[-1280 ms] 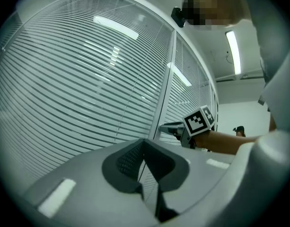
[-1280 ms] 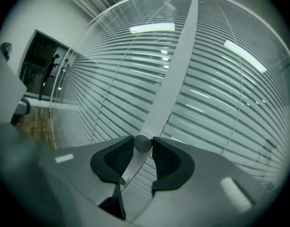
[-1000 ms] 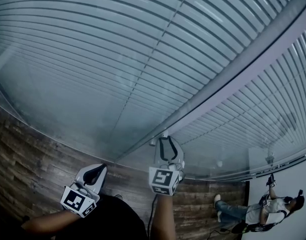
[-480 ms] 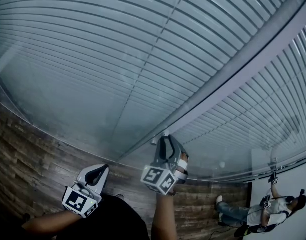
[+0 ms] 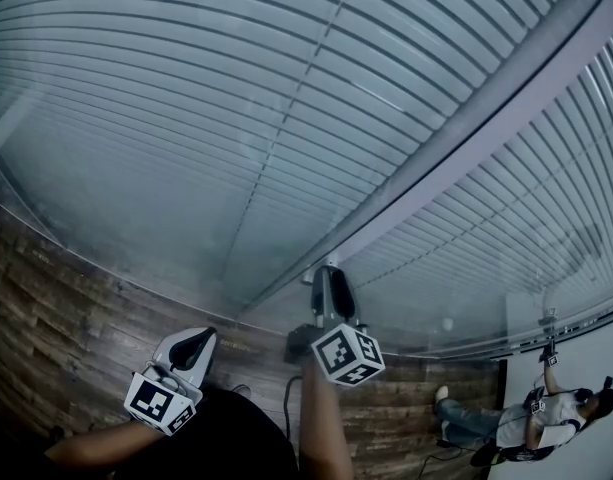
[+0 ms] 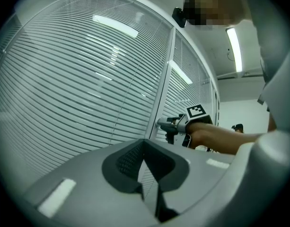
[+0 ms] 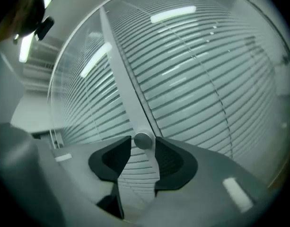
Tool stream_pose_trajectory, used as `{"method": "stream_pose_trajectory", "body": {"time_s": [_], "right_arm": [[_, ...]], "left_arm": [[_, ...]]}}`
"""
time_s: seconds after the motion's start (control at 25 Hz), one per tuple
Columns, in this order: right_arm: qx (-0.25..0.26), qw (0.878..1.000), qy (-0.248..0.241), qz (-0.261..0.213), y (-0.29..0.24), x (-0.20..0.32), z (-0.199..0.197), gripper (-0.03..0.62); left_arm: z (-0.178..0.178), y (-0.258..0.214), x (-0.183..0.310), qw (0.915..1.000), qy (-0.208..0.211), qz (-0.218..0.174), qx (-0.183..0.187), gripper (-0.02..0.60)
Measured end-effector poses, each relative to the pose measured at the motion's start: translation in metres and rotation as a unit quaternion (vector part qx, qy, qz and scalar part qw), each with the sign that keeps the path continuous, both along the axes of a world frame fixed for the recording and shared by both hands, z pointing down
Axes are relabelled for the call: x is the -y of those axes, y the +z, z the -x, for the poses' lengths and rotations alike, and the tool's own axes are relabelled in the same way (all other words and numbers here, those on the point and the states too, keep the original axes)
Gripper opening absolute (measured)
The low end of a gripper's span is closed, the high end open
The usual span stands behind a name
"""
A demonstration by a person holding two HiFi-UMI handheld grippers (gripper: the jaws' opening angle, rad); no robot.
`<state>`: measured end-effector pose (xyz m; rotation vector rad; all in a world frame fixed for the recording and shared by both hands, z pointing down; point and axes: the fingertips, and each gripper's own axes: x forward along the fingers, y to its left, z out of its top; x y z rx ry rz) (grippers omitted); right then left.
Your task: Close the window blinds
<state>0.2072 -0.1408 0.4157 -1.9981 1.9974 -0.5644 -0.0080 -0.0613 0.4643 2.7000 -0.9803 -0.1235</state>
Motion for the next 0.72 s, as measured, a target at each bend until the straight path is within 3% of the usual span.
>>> {"method": "stream_pose_trajectory", "body": {"time_s": [0.08, 0.16, 0.4, 0.44, 0.52, 0.6, 0.72], "right_arm": [[0.070, 0.997, 0.001, -0.018, -0.001, 0.000, 0.001, 0.152], [0.097, 0.995, 0.007, -0.028, -0.001, -0.003, 0.000, 0.141], [0.067, 0.997, 0.023, -0.017, 0.006, 0.001, 0.003, 0.127], [0.031, 0.999, 0.022, -0.008, 0.007, 0.003, 0.003, 0.127], [-0.101, 0.994, 0.022, 0.022, 0.005, 0.006, 0.001, 0.126], [-0.231, 0.972, 0.023, 0.045, 0.001, 0.007, 0.000, 0.124], [-0.321, 0.945, 0.019, 0.058, 0.003, 0.002, 0.007, 0.124]], "left_arm": [[0.002, 0.001, -0.001, 1.0000, 0.000, 0.001, 0.000, -0.002], [0.005, 0.002, -0.005, 1.0000, -0.002, 0.001, -0.001, -0.002], [0.014, 0.009, 0.000, 1.0000, -0.006, 0.002, -0.002, -0.002], [0.015, 0.009, 0.002, 1.0000, -0.006, 0.003, -0.001, -0.002], [0.011, 0.005, 0.004, 1.0000, -0.005, -0.003, 0.004, -0.002], [0.006, -0.002, 0.001, 0.9996, 0.003, -0.023, 0.015, -0.002], [0.005, -0.004, -0.008, 0.9983, 0.019, -0.050, 0.025, -0.002]]}}
